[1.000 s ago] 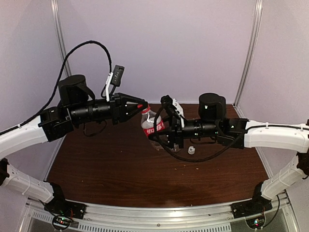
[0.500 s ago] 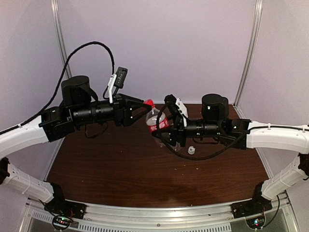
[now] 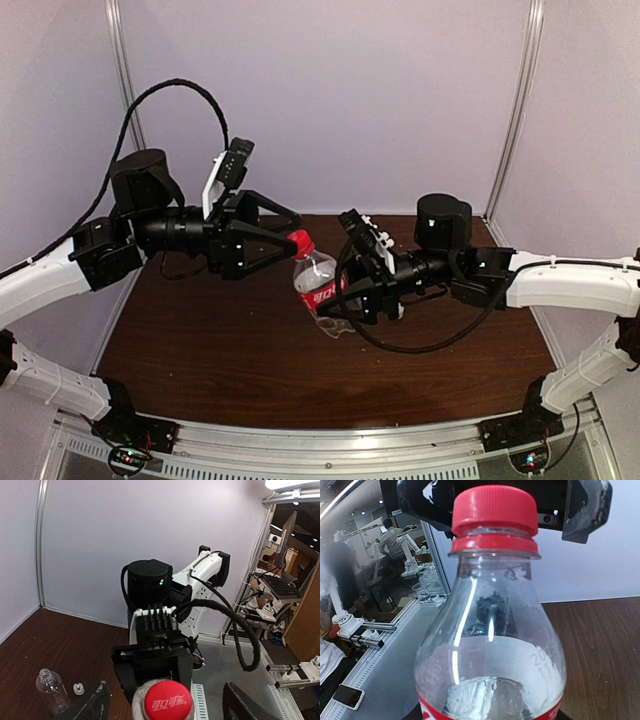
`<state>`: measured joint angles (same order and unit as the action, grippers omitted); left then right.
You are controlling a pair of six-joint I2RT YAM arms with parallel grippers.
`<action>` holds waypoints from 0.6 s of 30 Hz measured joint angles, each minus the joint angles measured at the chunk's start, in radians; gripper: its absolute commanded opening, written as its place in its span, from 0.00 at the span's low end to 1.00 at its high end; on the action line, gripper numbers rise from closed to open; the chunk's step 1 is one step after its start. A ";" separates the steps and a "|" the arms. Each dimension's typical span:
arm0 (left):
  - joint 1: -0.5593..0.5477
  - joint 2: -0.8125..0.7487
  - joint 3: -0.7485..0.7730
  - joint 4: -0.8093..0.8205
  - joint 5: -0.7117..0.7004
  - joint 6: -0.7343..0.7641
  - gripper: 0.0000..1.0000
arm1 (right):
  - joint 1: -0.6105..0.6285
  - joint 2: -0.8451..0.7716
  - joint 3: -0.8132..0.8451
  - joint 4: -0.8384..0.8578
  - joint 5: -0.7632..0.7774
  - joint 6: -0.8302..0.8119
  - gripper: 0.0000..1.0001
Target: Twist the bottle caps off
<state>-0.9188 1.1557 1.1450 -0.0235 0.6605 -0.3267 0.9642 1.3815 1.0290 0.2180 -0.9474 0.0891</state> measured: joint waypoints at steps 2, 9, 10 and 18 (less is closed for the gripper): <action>0.001 0.007 0.008 0.003 0.041 0.005 0.72 | 0.000 0.013 0.002 0.009 -0.040 0.016 0.26; 0.002 0.056 0.030 0.032 0.145 0.013 0.54 | 0.000 0.040 0.016 0.031 -0.116 0.049 0.26; 0.002 0.062 0.030 0.032 0.153 0.014 0.52 | 0.000 0.040 0.016 0.034 -0.121 0.050 0.26; 0.002 0.068 0.029 0.053 0.178 0.014 0.36 | 0.000 0.040 0.020 0.043 -0.134 0.058 0.26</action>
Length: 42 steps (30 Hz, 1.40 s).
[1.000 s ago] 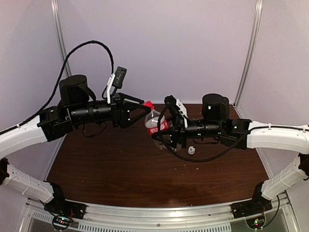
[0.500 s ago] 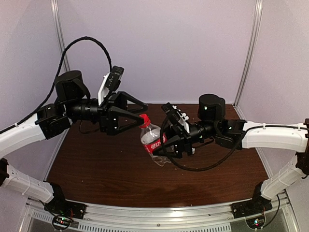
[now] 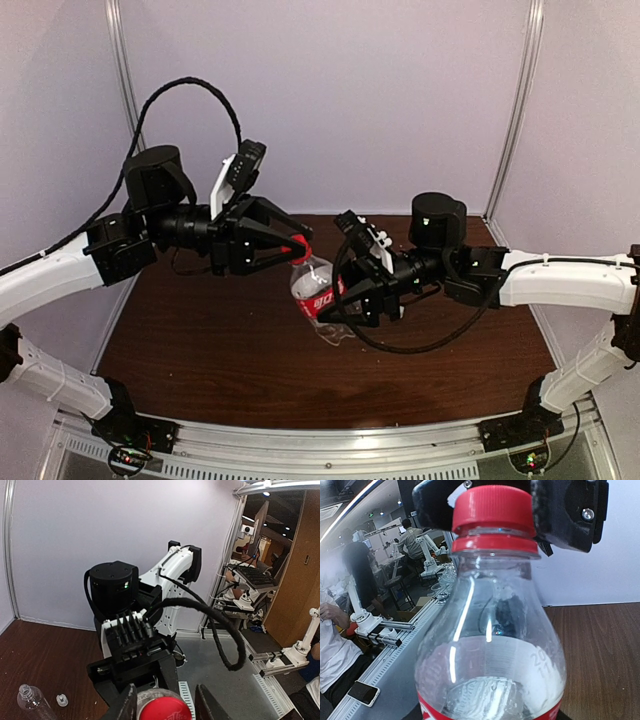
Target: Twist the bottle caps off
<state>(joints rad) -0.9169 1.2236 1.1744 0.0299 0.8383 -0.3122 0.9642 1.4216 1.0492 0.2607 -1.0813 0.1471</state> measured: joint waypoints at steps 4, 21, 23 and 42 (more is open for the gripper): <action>0.000 0.000 0.000 0.006 -0.004 -0.001 0.24 | 0.000 0.000 0.000 0.002 0.000 0.002 0.26; -0.060 -0.047 -0.002 -0.103 -0.650 -0.220 0.22 | 0.048 -0.013 0.033 -0.106 0.594 -0.084 0.26; -0.068 -0.044 -0.002 -0.107 -0.706 -0.240 0.27 | 0.056 -0.013 0.033 -0.109 0.638 -0.090 0.26; -0.035 -0.087 -0.002 -0.104 -0.628 -0.146 0.82 | 0.032 -0.027 -0.013 -0.068 0.558 -0.092 0.25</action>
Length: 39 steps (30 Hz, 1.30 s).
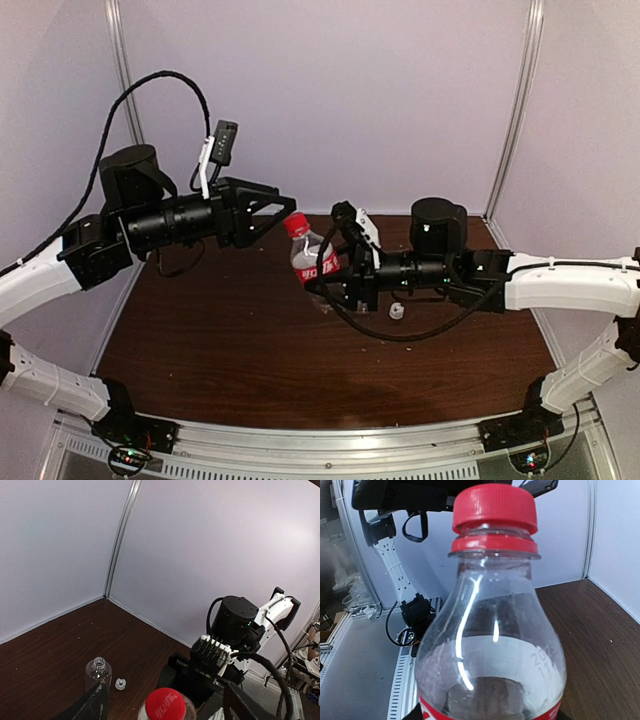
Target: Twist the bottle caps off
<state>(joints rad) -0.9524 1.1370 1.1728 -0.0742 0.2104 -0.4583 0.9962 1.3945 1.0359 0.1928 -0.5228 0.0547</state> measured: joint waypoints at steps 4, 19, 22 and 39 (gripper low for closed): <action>0.052 -0.024 -0.001 0.030 0.147 0.028 0.83 | 0.000 -0.004 -0.001 0.005 -0.113 -0.001 0.25; 0.067 0.017 -0.037 0.173 0.577 0.087 0.66 | 0.000 0.034 0.013 0.096 -0.497 0.090 0.26; 0.067 0.031 -0.042 0.187 0.607 0.088 0.61 | -0.002 0.046 0.020 0.109 -0.519 0.109 0.26; 0.068 0.041 -0.067 0.208 0.612 0.085 0.12 | -0.023 0.054 0.024 0.150 -0.517 0.156 0.23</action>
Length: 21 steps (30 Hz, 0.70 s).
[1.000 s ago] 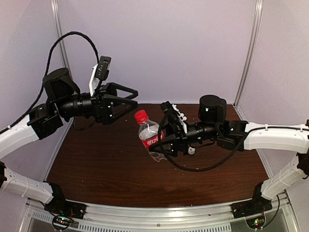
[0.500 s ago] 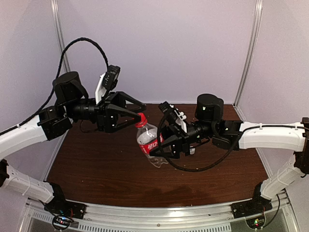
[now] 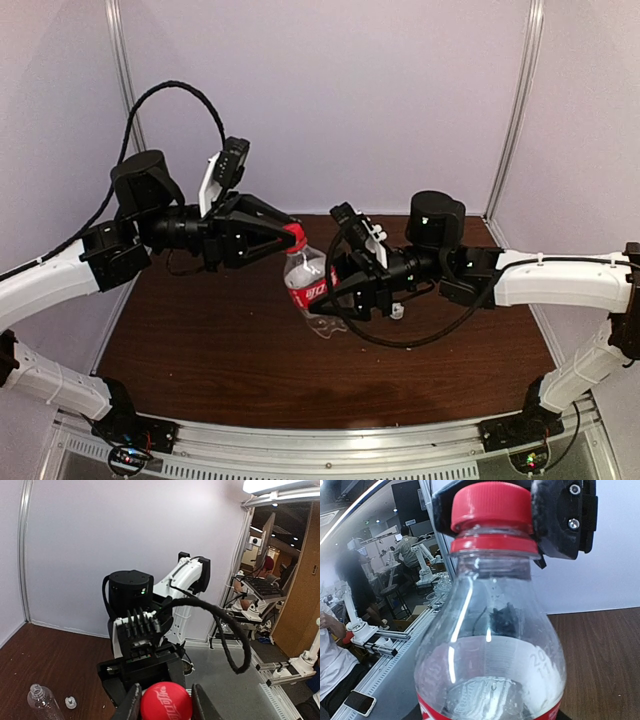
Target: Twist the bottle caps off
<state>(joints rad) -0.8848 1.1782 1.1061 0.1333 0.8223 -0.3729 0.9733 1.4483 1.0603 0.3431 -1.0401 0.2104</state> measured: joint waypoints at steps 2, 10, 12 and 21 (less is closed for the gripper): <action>0.002 -0.001 0.000 -0.011 -0.046 -0.005 0.11 | -0.005 -0.003 0.000 -0.014 0.048 -0.021 0.23; -0.093 -0.007 0.039 -0.144 -0.585 -0.118 0.15 | -0.002 -0.037 0.000 -0.110 0.427 -0.106 0.23; -0.120 0.002 0.050 -0.163 -0.687 -0.145 0.18 | 0.006 -0.037 -0.005 -0.109 0.492 -0.118 0.23; -0.138 0.034 0.064 -0.190 -0.779 -0.161 0.52 | 0.004 -0.037 -0.041 -0.089 0.551 -0.128 0.23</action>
<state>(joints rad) -1.0229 1.2125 1.1698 -0.0570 0.0437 -0.5335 0.9771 1.4117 1.0191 0.2539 -0.4889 0.0826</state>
